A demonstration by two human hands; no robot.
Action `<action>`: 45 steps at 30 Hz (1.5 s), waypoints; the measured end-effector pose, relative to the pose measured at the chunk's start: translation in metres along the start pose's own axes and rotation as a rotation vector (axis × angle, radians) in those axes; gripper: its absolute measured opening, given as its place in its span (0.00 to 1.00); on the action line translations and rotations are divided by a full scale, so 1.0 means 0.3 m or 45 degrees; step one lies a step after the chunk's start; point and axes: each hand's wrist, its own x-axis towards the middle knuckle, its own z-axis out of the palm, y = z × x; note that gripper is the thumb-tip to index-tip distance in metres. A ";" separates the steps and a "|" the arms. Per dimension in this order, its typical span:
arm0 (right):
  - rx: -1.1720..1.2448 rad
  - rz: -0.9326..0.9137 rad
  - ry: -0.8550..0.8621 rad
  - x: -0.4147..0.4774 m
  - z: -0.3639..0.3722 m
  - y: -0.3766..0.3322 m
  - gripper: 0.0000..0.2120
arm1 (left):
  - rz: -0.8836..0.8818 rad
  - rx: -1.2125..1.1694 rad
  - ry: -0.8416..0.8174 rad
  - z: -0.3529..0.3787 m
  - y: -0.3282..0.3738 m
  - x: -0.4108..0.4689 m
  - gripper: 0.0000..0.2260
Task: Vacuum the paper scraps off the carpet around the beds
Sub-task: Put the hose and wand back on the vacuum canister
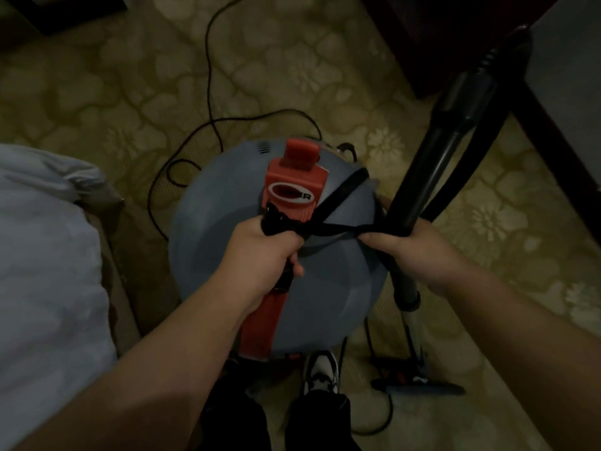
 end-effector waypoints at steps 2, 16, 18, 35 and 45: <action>-0.022 0.007 0.054 0.050 -0.014 -0.050 0.24 | 0.058 -0.034 0.026 0.014 0.054 0.068 0.10; -0.184 0.049 0.180 0.462 0.224 0.026 0.51 | 0.321 0.594 0.498 0.004 -0.002 0.542 0.17; -0.159 0.016 0.204 0.504 0.201 0.004 0.47 | 0.355 0.599 0.533 0.011 0.022 0.589 0.19; 0.068 -0.054 0.283 1.092 -0.095 -0.382 0.37 | 0.468 0.576 0.641 0.171 0.469 1.160 0.22; 0.103 -0.012 0.311 1.532 -0.377 -0.658 0.40 | 0.483 0.501 0.584 0.314 0.822 1.577 0.20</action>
